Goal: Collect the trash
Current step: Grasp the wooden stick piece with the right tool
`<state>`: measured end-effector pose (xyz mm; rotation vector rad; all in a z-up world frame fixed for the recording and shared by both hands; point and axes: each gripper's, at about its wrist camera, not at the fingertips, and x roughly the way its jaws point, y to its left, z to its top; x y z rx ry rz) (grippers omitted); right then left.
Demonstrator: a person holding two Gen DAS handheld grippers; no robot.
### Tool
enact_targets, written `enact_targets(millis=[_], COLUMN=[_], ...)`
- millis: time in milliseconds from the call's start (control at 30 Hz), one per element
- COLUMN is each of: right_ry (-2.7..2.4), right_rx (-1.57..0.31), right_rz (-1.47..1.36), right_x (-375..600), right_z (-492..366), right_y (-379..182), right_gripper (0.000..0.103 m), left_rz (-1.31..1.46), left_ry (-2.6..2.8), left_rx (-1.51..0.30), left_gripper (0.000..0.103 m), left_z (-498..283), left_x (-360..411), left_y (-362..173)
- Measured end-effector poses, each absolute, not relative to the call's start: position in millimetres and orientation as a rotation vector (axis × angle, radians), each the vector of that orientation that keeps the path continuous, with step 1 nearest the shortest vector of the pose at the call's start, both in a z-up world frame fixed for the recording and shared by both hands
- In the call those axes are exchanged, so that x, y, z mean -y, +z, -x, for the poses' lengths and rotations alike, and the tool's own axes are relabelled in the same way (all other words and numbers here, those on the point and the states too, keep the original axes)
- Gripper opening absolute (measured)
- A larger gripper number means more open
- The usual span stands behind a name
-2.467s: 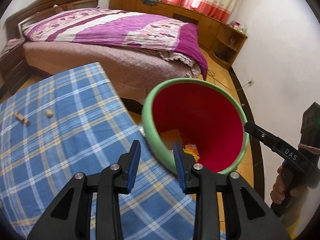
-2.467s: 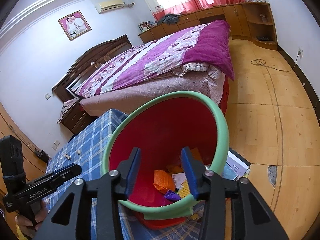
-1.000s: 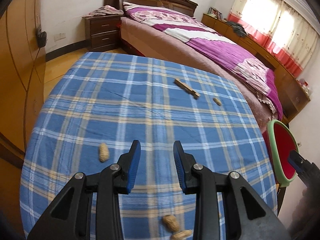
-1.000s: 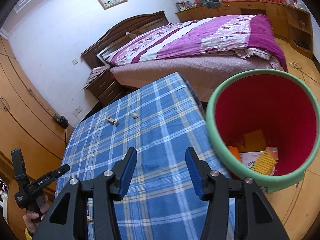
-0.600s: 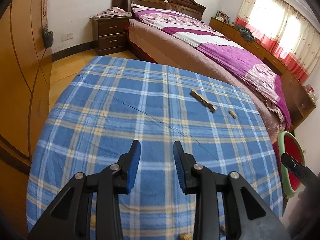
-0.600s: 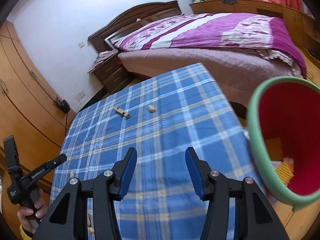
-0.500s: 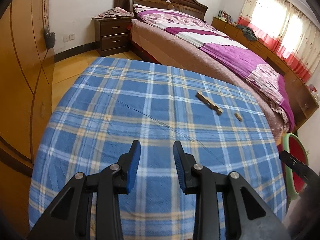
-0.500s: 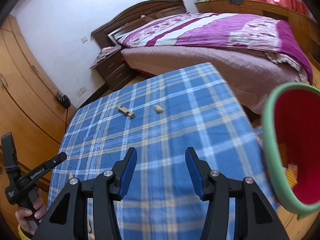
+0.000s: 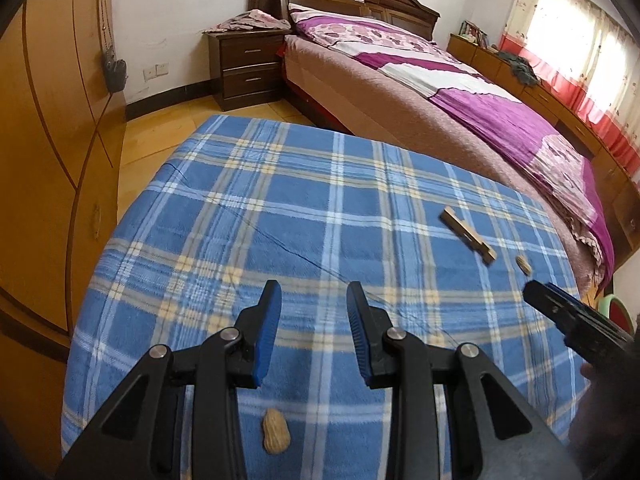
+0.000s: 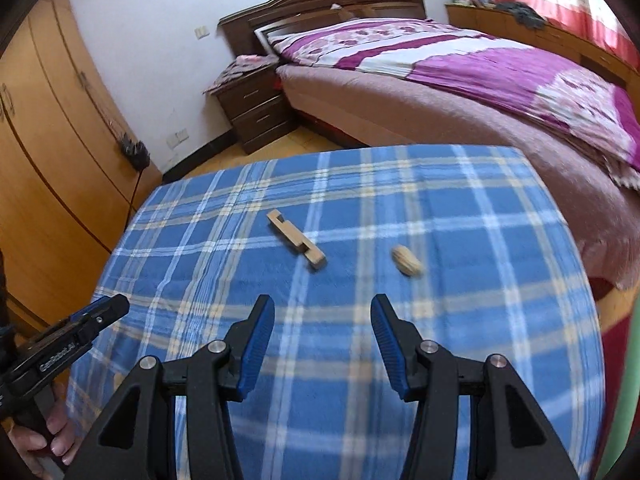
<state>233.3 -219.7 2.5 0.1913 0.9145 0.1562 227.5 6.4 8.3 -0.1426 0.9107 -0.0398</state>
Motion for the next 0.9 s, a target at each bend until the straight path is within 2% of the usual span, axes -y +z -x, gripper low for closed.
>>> enact_targets(millis=[433, 600, 667, 733, 900], right_ry=[0.188, 0.173, 0.156, 0.153, 0.154], right_rx=[-0.944, -0.934, -0.935, -0.935, -0.943], right_rz=[-0.063, -0.032, -0.024, -0.026, -0.053], right_x=[187.3, 182.2, 183.2, 185.7, 191.5], right_z=[-293.2, -296.2, -297.0, -295.7, -290.8], right_y=[-21.5, -22.7, -22.8, -23.2, -22.8], right_gripper=[0.052, 0.035, 0.022, 0.014, 0.013], left_rz=[0.192, 0.196, 0.198, 0.2, 0.204], left_ry=[-0.003, -0.005, -0.009, -0.014, -0.022], left_rx=[-0.921, -0.921, -0.921, -0.92, -0.914], left_gripper=[0.034, 0.034, 0.034, 0.034, 0.034], left_z=[-239.5, -239.5, -238.2, -236.0, -229.8], left_x=[-21.1, -22.6, -22.3, -21.6, -20.5], left_y=[-1.7, -2.2, -2.1, -1.3, 2.4])
